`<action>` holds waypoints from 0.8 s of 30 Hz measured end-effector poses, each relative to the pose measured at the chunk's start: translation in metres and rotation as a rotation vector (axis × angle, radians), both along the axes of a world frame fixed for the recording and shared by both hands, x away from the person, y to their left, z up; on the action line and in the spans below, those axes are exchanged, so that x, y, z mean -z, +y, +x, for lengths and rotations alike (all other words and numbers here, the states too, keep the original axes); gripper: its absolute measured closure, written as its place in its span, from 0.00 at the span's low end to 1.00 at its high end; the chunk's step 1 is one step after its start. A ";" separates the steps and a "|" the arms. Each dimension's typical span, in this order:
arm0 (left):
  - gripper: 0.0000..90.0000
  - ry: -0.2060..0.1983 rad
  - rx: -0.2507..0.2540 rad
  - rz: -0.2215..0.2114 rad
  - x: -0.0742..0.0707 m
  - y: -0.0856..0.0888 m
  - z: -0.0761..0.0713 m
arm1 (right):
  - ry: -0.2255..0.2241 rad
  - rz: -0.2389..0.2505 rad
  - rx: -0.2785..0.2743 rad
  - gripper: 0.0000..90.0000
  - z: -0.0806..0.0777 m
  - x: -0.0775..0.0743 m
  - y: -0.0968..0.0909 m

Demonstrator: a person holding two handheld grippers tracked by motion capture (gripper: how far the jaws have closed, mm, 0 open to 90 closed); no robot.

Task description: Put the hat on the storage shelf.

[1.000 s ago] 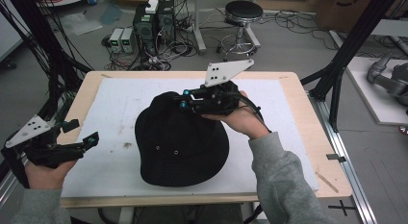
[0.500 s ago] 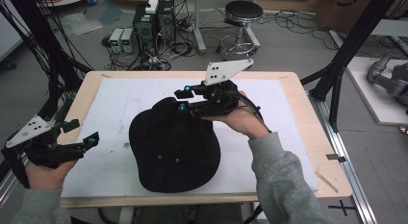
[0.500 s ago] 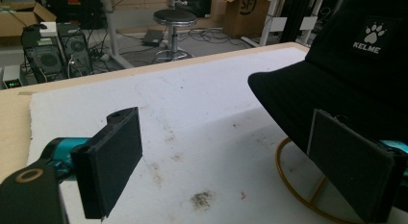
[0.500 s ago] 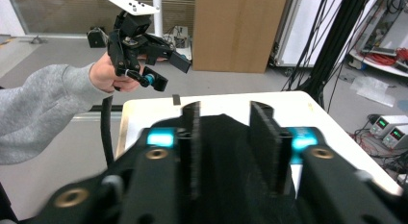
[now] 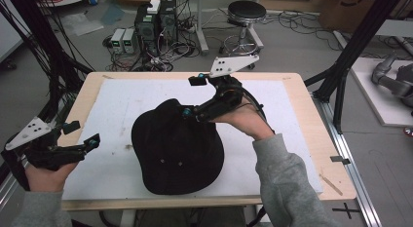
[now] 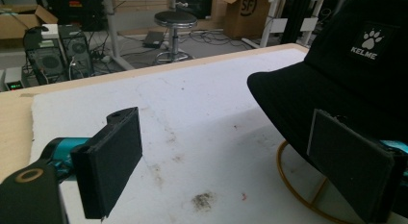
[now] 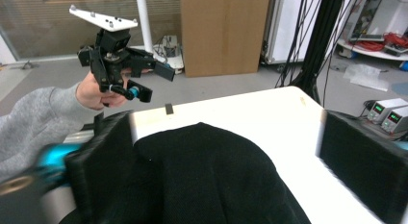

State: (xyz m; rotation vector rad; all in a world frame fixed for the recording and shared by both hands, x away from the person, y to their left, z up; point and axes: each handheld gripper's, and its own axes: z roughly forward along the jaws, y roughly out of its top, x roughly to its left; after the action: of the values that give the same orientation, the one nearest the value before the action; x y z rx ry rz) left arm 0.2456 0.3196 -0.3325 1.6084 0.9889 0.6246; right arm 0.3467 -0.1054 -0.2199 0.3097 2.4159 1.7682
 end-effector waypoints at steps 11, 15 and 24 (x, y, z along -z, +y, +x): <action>0.14 0.007 0.003 0.005 0.002 -0.001 0.002 | -0.015 0.022 0.105 0.01 0.004 -0.001 -0.024; 0.14 0.011 0.003 0.005 0.003 -0.003 0.002 | -0.023 0.028 0.152 0.01 0.006 0.001 -0.040; 0.14 0.012 0.007 0.011 0.003 -0.005 0.002 | -0.018 0.030 0.263 0.01 0.011 0.007 -0.071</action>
State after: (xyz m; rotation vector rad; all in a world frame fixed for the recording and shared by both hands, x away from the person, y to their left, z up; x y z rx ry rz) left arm 0.2477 0.3146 -0.3351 1.6262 0.9897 0.6177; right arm 0.3578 -0.1767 -0.2267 0.5830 2.2174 1.6840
